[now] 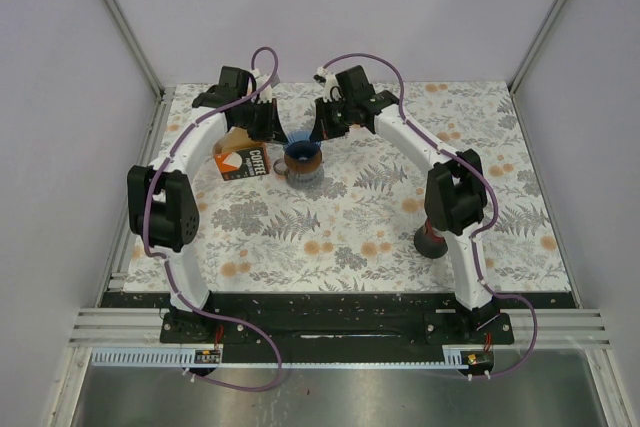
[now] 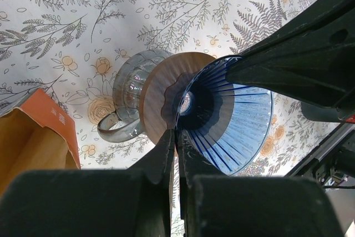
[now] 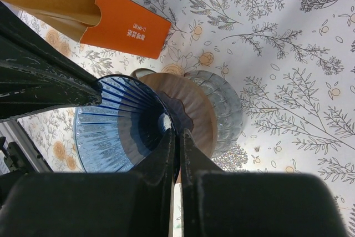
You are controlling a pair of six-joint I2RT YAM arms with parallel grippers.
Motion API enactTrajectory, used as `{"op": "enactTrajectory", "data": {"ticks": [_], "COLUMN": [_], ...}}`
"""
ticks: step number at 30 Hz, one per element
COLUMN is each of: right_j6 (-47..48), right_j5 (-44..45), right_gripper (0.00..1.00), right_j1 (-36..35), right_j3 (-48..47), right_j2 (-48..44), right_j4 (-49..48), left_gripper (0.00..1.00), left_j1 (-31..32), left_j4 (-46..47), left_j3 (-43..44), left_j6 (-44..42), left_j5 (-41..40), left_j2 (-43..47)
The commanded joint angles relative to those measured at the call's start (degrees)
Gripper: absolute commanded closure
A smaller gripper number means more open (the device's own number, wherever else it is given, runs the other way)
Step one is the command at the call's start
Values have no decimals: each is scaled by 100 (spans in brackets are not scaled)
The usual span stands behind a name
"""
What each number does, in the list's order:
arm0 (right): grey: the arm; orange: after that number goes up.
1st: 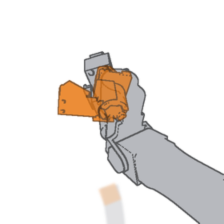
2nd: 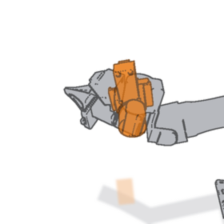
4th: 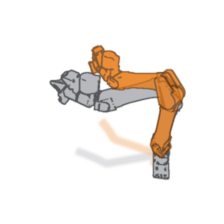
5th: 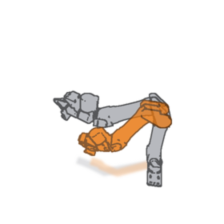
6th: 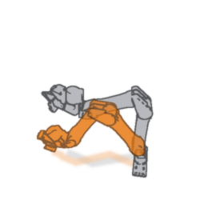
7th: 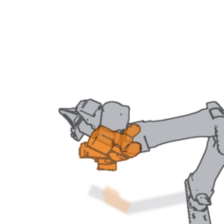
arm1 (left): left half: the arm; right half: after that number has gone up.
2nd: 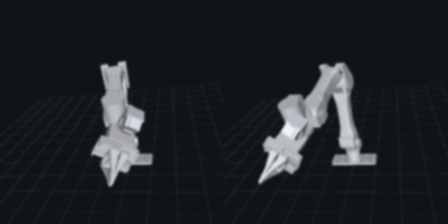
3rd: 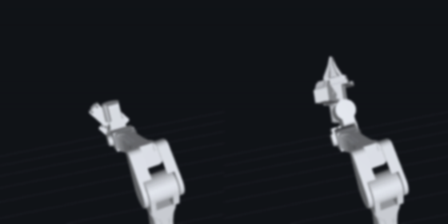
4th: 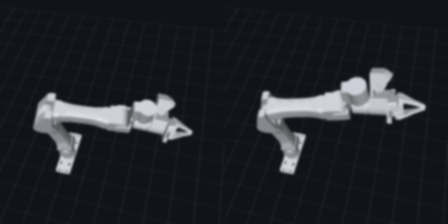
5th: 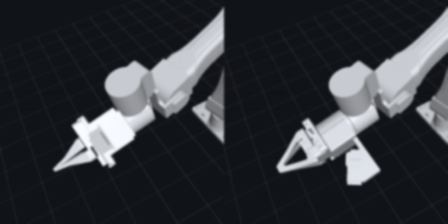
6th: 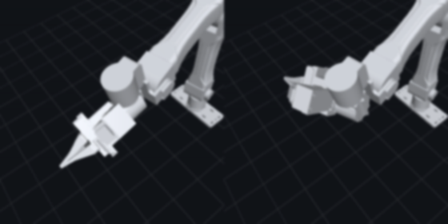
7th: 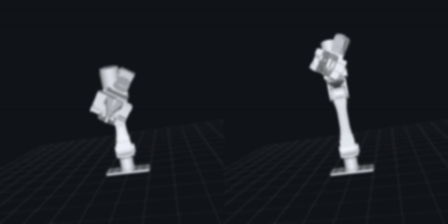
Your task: Place the coffee filter in the dripper
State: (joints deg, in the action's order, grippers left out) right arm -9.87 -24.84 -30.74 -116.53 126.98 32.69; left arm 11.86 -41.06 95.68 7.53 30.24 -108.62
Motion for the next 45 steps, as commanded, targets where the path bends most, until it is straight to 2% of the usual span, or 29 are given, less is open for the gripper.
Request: {"op": "enactTrajectory", "data": {"ticks": [1, 7, 13, 16, 19, 25, 30, 33, 37, 45], "right_j6": [266, 293, 117, 108, 90, 196, 292, 389, 617, 723], "right_j5": [138, 181, 94, 102, 58, -91, -196, -214, -171, -47], "right_gripper": [100, 100, 92, 88, 79, 53, 44, 39, 37, 36], "right_j1": [-37, -37, -55, -63, -64, -64, -64, -64, -64, -64], "right_j3": [333, 201, -1, -106, -203, -379, -511, -537, -415, -195], "right_j2": [336, 91, -208, -287, -288, -279, -472, -612, -823, -1052], "right_j4": [396, 405, 326, 308, 308, 519, 537, 537, 537, 467], "left_gripper": [100, 98, 65, 55, 49, 31, 20, 19, 19, 26], "left_j1": [89, 97, 247, 282, 282, 273, 81, -192, -517, -764], "left_j4": [-394, -412, -684, -772, -939, -1290, -1142, -1141, -1141, -870], "left_j3": [-445, 3, 881, 1215, 1567, 2156, 2069, 1920, 1674, 796], "left_j6": [-410, -507, -709, -718, -718, -1157, -1122, -1061, -1148, -1965], "left_j5": [-721, -651, -475, -458, -606, -1141, -2153, -2277, -2286, -1196], "left_j2": [-529, -310, -63, 34, 60, 226, 447, 429, 368, 780]}}
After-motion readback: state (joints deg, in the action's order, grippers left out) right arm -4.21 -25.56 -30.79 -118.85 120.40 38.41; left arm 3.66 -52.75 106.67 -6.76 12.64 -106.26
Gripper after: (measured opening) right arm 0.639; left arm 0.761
